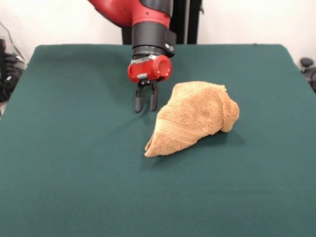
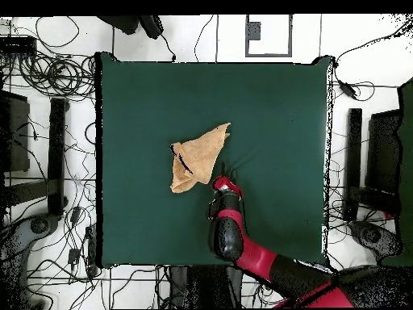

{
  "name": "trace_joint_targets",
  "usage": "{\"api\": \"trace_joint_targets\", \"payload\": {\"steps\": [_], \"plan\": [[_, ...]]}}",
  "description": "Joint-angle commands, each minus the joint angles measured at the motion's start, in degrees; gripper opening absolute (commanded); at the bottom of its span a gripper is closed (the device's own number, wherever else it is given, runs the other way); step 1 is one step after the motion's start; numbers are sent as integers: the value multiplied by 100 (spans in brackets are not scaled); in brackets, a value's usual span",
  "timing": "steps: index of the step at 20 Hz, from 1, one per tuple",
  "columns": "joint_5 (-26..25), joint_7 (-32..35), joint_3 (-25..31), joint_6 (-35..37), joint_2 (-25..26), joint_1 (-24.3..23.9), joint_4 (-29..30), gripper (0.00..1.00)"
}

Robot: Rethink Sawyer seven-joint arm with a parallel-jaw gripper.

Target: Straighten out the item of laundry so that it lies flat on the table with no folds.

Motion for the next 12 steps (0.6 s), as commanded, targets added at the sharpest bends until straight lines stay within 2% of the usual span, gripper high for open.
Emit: {"api": "trace_joint_targets", "payload": {"steps": [1,9,12], "plan": [[975,-662,-660,4317,-1224,821,-153,100],[103,-51,-750,4381,-1169,861,-489,100],[-334,76,-517,4591,-1167,693,-494,100]]}}
